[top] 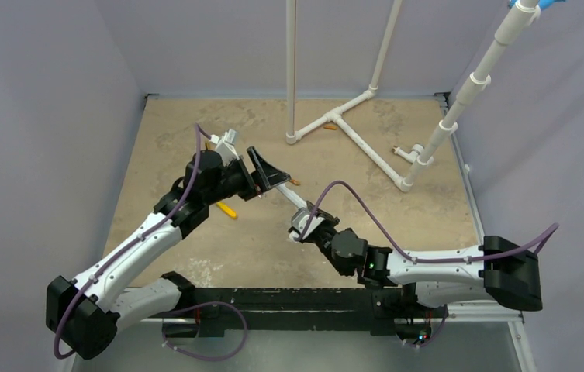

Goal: Load the batteries into the remote control

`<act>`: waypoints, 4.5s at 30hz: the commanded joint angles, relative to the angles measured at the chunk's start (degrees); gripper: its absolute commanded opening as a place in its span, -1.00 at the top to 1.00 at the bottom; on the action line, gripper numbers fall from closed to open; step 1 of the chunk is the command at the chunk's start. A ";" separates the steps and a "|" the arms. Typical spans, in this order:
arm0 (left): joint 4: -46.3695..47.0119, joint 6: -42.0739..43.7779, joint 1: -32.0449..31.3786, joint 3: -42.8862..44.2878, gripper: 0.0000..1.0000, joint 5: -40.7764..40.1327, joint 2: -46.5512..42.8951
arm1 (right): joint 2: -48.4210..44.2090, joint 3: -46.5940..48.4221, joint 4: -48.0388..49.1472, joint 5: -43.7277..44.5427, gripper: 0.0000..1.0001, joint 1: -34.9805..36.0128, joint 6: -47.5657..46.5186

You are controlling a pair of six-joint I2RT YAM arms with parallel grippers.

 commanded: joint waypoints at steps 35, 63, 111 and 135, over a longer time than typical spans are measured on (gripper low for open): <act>13.26 1.16 0.01 -1.81 1.00 9.57 3.99 | -0.94 7.01 -1.40 -1.87 -0.54 7.42 -1.05; 25.52 6.62 0.31 -6.33 1.00 18.12 -1.31 | -17.87 12.60 -28.51 -37.32 -0.77 -17.74 34.48; 32.10 0.74 -1.29 -6.09 0.26 9.41 5.81 | -9.08 18.55 -33.34 -33.98 1.00 -17.61 38.58; 28.96 0.93 -2.07 -6.85 0.24 6.64 2.93 | -8.46 18.98 -33.68 -34.80 1.00 -17.66 37.71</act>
